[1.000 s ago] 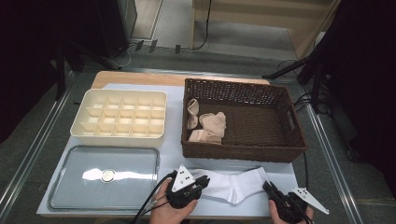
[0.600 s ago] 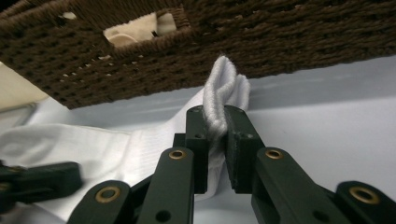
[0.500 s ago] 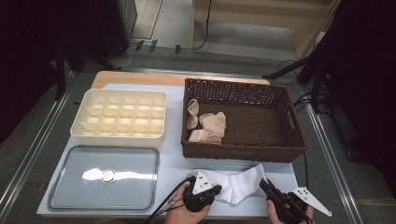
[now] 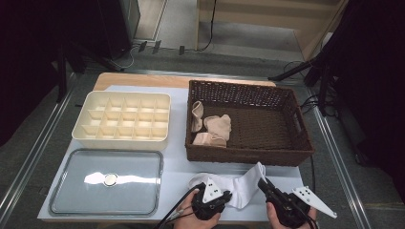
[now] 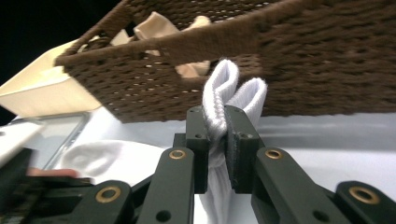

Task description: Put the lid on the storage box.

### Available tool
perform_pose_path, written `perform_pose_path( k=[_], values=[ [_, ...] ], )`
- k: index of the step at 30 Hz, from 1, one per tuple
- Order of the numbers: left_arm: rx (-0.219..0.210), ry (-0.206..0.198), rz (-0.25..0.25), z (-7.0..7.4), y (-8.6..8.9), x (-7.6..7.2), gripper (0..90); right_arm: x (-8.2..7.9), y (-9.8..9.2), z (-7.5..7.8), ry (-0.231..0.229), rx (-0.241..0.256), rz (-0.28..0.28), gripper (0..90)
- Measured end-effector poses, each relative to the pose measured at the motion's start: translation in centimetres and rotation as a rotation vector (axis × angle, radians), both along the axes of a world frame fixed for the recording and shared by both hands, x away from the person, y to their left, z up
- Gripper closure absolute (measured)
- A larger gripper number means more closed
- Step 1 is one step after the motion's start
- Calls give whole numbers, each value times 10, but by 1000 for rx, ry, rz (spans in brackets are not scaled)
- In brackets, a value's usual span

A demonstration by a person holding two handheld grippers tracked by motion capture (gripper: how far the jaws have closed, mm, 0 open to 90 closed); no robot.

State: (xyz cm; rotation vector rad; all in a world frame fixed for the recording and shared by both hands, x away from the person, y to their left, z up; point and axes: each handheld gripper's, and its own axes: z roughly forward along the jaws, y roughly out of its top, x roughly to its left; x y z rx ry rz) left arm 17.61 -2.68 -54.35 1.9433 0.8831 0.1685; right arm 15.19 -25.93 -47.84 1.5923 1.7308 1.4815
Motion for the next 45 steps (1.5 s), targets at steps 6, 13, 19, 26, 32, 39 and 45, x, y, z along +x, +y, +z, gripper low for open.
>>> perform_pose_path(
  k=[6, 13, 19, 26, 32, 39, 45],
  values=[
    [-26, 2, 11, 10, 14, 0, 839, -3, 23, 8, -18, -18, 52, 819],
    [-65, -33, 72, 29, 62, -3, 832, -2, 61, 5, -29, -41, 129, 819],
    [-93, -40, 141, 33, 99, -3, 829, 0, 98, -5, -20, -88, 180, 818],
    [-104, -20, 183, 27, 118, 1, 830, 0, 131, -24, -26, -143, 230, 818],
    [-80, 6, 189, 19, 123, 6, 830, 1, 147, -42, -17, -175, 304, 788],
    [-98, 5, 195, 21, 127, 5, 823, -7, 125, -29, -70, -83, 325, 594],
    [-89, 10, 191, 19, 125, 6, 820, -10, 67, -24, -45, -139, 85, 598]
  ],
)
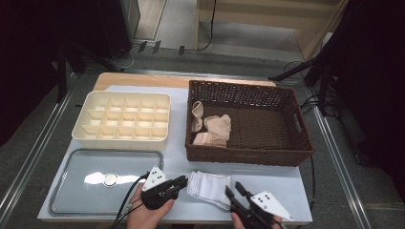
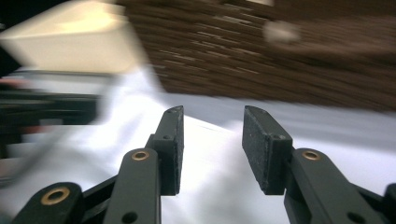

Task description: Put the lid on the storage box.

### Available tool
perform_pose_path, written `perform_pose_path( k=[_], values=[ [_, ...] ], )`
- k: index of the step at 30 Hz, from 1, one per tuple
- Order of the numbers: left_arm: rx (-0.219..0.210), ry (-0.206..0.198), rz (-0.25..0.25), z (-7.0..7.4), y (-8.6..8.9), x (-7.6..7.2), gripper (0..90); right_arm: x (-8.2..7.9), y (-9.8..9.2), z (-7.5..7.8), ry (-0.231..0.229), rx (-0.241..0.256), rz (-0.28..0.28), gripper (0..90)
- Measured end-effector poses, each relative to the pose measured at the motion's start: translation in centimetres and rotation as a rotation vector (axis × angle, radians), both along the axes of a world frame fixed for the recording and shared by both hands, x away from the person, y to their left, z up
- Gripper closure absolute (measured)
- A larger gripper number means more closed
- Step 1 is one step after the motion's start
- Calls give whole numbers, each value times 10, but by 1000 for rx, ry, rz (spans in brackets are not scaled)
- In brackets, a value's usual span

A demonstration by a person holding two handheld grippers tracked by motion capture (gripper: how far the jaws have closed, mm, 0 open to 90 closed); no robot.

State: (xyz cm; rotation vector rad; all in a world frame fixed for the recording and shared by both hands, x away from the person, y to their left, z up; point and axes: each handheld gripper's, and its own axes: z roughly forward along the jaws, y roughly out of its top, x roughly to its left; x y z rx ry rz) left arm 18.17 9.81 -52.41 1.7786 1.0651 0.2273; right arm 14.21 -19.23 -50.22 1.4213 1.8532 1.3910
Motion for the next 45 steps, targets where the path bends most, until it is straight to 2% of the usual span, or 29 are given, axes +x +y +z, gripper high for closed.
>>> perform_pose_path(
  k=[2, 3, 7, 9, 11, 13, 15, 18, 20, 22, 24, 27, 31, 35, 36, 38, 40, 43, 45],
  values=[
    [8, 3, -6, -2, -3, 0, 821, 2, -13, -7, 47, 15, -60, 569],
    [11, 6, -12, -3, -4, 0, 822, 4, -18, -11, 81, 35, -68, 546],
    [24, 13, -12, -5, -7, 2, 825, 10, -14, -27, 182, 102, -27, 553],
    [33, 19, -9, -7, -8, 2, 828, 12, -7, -30, 206, 107, -7, 604],
    [41, 24, -7, -9, -9, 3, 832, 15, 0, -33, 237, 107, 18, 711],
    [45, 30, -5, -10, -9, 4, 840, 17, 3, -35, 239, 92, 27, 804],
    [41, 27, -2, -10, -9, 5, 847, 20, 2, -31, 237, 90, 29, 835],
    [50, 21, 6, -10, -10, 8, 850, 23, -4, -25, 185, 79, 27, 840],
    [46, 21, 14, -10, -10, 9, 845, 26, -8, -24, 173, 61, 21, 838],
    [33, 12, 21, -6, -8, 9, 829, 28, -11, -26, 178, 47, 9, 826],
    [20, -1, 22, 1, -6, 6, 817, 28, -14, -28, 185, 78, 9, 788],
    [-9, -18, 17, 10, -8, 2, 814, 26, -15, -28, 185, 69, 7, 802],
    [-33, -18, -36, 20, -20, -3, 822, 25, -14, -27, 179, 62, 7, 834],
    [2, -1, -57, 15, -38, -2, 770, 24, -12, -27, 174, 53, 11, 835],
    [20, 7, -56, 13, -42, -2, 749, 23, -12, -27, 169, 50, 10, 834],
    [88, 4, -38, 8, -47, 0, 715, 22, -12, -27, 164, 44, 12, 825],
    [114, 15, -32, 3, -50, 1, 708, 21, -13, -26, 157, 39, 6, 803],
    [136, 20, -33, 0, -52, 2, 747, 18, -13, -26, 148, 36, 5, 787],
    [131, 20, -38, 0, -53, 2, 825, 16, -13, -25, 143, 32, 7, 771]
  ],
)
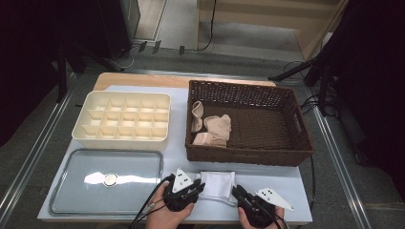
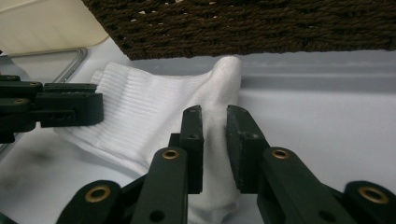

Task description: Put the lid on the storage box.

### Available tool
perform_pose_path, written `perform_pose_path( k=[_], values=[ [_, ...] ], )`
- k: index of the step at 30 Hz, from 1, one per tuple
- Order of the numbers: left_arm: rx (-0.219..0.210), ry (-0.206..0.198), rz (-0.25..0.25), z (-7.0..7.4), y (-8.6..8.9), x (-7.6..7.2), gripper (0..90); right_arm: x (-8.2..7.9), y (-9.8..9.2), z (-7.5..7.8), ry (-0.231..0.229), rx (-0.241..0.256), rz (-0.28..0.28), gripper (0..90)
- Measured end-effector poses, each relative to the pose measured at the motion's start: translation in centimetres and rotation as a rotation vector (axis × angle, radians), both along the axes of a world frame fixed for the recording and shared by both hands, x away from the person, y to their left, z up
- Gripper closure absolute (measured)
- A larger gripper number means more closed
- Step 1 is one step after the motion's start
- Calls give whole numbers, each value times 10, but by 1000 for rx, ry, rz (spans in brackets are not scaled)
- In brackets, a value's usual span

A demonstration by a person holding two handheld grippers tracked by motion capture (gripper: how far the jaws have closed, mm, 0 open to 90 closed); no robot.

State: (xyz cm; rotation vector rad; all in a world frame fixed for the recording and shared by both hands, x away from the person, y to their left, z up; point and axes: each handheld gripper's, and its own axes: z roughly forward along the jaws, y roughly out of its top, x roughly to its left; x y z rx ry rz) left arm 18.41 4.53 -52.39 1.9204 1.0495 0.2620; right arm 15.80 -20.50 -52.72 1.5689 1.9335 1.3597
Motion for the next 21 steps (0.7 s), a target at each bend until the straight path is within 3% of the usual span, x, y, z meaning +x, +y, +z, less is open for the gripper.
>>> perform_pose_path(
  k=[7, 12, 15, 18, 19, 21],
  values=[
    [-59, -27, -5, 14, 11, -5, 874, -7, -3, 4, -34, 9, -33, 638],
    [-35, -22, 2, 9, 22, -3, 864, -9, -2, 3, -24, 27, -43, 577],
    [-16, -24, 15, 3, 24, -1, 856, -9, 2, -2, 20, 29, -41, 560],
    [-7, -32, 20, -2, 25, 0, 840, -8, 6, -9, 68, 6, -49, 585],
    [-6, -33, 29, -2, 26, 0, 832, -9, 6, -11, 64, 7, -50, 596],
    [-8, -35, 35, -4, 27, 1, 800, -9, 5, -11, 63, 13, -49, 695]
  ],
)
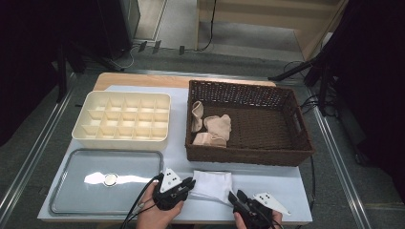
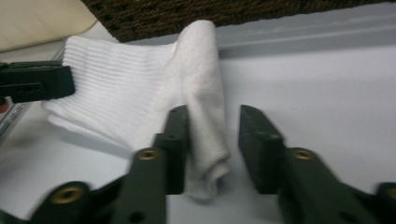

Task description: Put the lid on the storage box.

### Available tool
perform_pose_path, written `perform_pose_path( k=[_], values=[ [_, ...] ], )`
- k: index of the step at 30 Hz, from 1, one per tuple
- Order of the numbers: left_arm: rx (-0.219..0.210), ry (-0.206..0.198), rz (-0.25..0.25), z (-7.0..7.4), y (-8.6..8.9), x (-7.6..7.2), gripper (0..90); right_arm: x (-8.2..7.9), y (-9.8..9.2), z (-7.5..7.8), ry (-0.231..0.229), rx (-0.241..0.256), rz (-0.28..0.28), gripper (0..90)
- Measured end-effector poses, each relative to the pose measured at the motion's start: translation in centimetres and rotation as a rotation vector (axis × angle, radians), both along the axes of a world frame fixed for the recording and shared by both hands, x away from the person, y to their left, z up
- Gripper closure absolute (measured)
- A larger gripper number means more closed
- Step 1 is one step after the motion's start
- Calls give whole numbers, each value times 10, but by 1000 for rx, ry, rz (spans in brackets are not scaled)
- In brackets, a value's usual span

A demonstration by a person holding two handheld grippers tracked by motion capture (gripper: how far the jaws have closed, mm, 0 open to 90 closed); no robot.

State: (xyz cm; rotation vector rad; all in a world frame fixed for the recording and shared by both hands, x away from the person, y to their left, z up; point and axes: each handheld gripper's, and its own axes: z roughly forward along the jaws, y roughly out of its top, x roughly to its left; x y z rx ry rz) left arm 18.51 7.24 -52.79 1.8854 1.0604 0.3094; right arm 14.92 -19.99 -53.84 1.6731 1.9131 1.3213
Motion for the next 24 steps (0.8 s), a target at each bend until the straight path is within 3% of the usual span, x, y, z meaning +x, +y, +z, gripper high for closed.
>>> perform_pose_path(
  k=[2, 5, 8, 11, 16, 24],
  values=[
    [-2, 0, 11, -1, 0, 1, 756, 1, -1, -1, 15, 20, 20, 770],
    [-4, 6, 11, -2, 1, 2, 723, 1, -1, 1, -14, -2, 49, 841],
    [-9, 10, -1, -2, -1, 1, 751, 3, -3, 3, -30, -31, 66, 847],
    [-26, 15, -6, -4, -5, 1, 748, 6, -11, 5, -32, 4, 50, 848],
    [-39, 18, 1, -1, -5, 1, 712, 8, -14, 6, -41, -10, 62, 848],
    [-83, -45, 10, 18, -5, -5, 680, 8, -19, 13, -57, -26, 66, 847]
  ],
)
